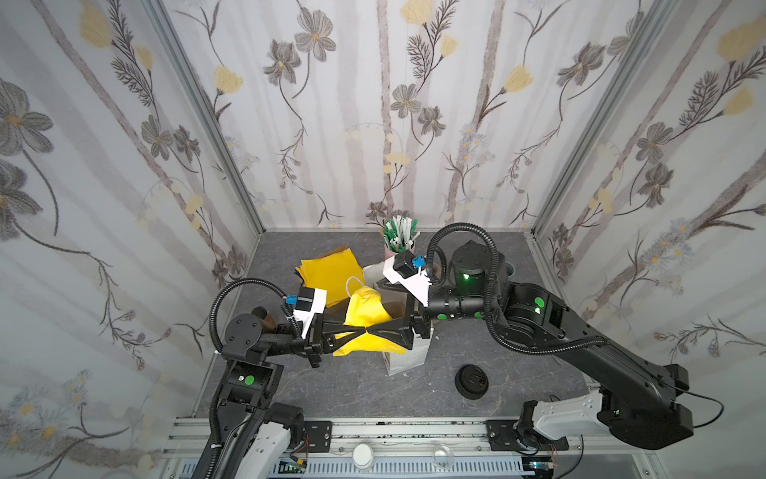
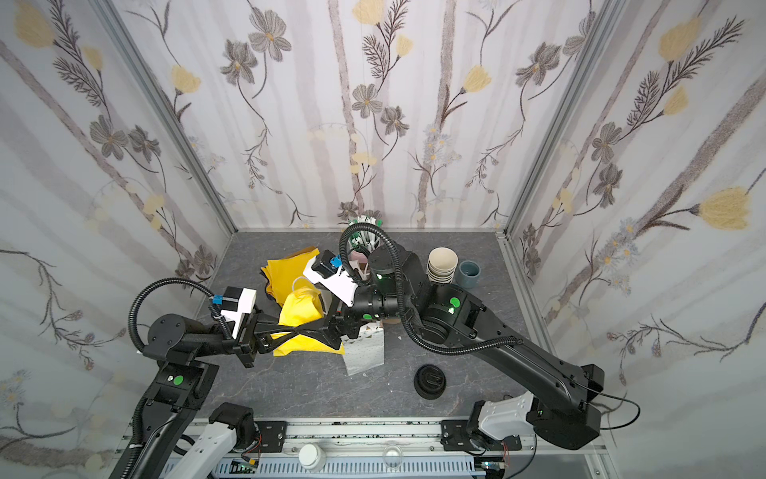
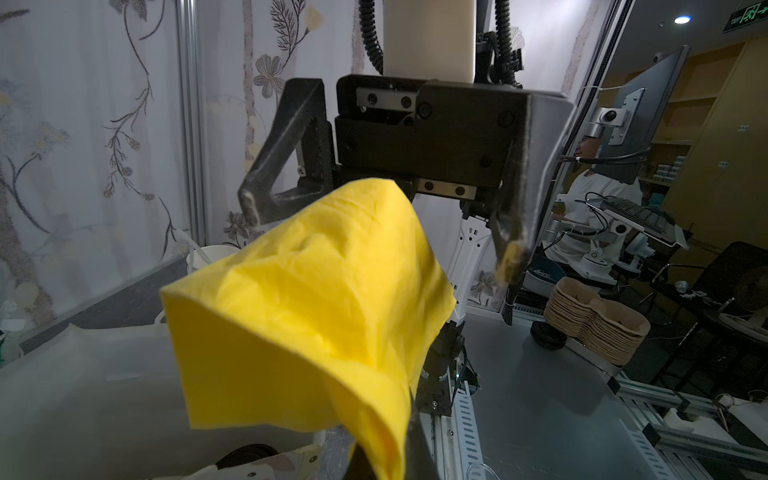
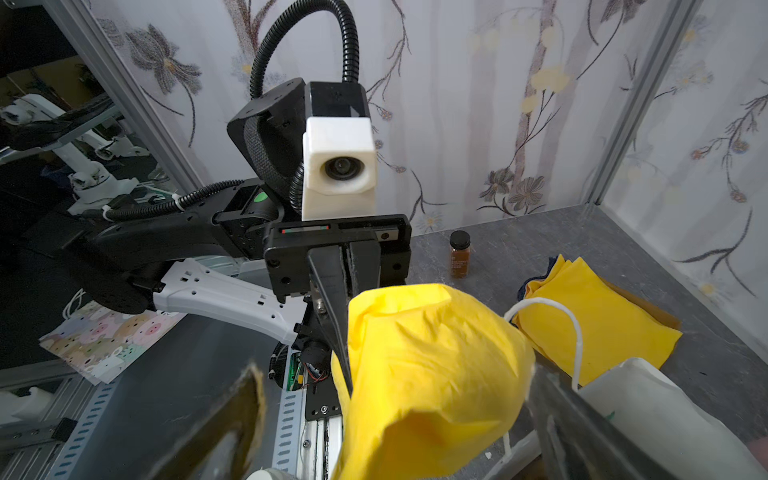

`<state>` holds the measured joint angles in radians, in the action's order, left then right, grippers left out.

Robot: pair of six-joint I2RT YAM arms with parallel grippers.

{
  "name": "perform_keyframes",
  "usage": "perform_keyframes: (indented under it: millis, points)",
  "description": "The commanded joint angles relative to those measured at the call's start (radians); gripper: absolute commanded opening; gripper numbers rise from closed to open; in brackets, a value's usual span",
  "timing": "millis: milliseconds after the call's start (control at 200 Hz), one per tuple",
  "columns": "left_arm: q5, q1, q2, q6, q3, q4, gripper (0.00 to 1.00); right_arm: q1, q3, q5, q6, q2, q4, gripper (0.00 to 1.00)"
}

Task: Pack the takeout coffee
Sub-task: 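Grasp the napkin with the right gripper and open the left gripper, then lower the napkin into the bag with the right gripper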

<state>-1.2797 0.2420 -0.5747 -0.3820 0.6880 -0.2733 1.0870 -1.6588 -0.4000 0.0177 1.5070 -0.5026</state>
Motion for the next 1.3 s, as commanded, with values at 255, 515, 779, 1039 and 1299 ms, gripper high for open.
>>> perform_keyframes:
  millis: [255,515,779,1039,1299]
  points:
    - [-0.024,0.006,-0.003,0.001,-0.002,-0.020,0.00,0.007,-0.010,-0.136,0.003,0.053,-0.041,0.41]
    - [-0.016,0.006,0.012,-0.005,-0.007,-0.020,0.03,0.007,-0.016,-0.103,-0.006,0.051,-0.037,0.00]
    - [0.280,0.006,0.101,0.096,-0.021,0.020,1.00,0.007,-0.007,0.246,-0.096,-0.034,-0.027,0.00]
    - [0.698,0.006,0.077,0.071,0.006,0.163,1.00,0.086,0.011,0.711,-0.257,-0.098,-0.014,0.00]
    - [0.768,0.006,-0.010,-0.025,0.032,0.200,0.94,0.103,0.025,0.933,-0.354,-0.044,-0.016,0.00]
